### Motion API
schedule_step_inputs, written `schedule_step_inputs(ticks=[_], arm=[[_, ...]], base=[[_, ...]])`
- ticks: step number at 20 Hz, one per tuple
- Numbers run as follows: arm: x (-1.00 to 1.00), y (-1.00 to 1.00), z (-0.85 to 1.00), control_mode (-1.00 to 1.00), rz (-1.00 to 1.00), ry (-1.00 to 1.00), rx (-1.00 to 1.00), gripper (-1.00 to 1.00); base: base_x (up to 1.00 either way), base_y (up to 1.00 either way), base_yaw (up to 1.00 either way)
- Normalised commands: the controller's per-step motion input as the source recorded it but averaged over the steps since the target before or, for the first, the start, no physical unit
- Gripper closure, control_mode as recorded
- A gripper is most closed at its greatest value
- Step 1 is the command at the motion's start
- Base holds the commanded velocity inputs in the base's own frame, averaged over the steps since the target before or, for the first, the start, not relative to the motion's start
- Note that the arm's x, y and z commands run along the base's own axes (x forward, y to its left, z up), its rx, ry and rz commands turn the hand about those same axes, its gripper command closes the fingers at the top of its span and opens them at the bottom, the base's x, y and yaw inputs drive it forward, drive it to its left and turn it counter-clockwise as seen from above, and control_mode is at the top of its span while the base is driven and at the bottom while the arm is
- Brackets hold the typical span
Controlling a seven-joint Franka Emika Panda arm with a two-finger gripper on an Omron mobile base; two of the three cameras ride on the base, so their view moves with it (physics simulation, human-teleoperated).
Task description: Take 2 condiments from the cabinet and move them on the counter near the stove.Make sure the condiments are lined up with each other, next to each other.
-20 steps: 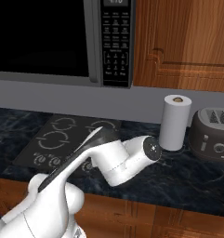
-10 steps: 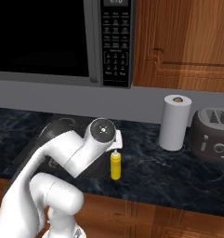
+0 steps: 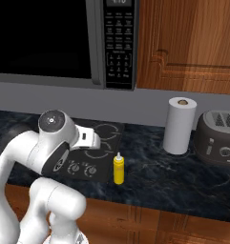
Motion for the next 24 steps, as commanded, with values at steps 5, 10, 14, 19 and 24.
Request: schedule_step_inputs(ticks=[5, 10, 14, 19, 24], arm=[[0.07, 0.16, 0.00, -1.00, -0.11, 0.12, 0.00, -1.00], [0.00, 0.05, 0.00, -1.00, 0.00, 0.03, 0.00, -1.00], [0.00, 0.28, 0.01, -1.00, -0.03, -0.08, 0.02, -1.00], [0.00, 0.42, 0.07, -1.00, -0.17, -0.16, 0.07, -1.00], [0.00, 0.38, 0.12, -1.00, -0.17, -0.04, 0.01, -1.00]], base=[[0.00, 0.00, 0.00], [0.00, 0.00, 0.00], [0.00, 0.00, 0.00], [0.00, 0.00, 0.00], [0.00, 0.00, 0.00]])
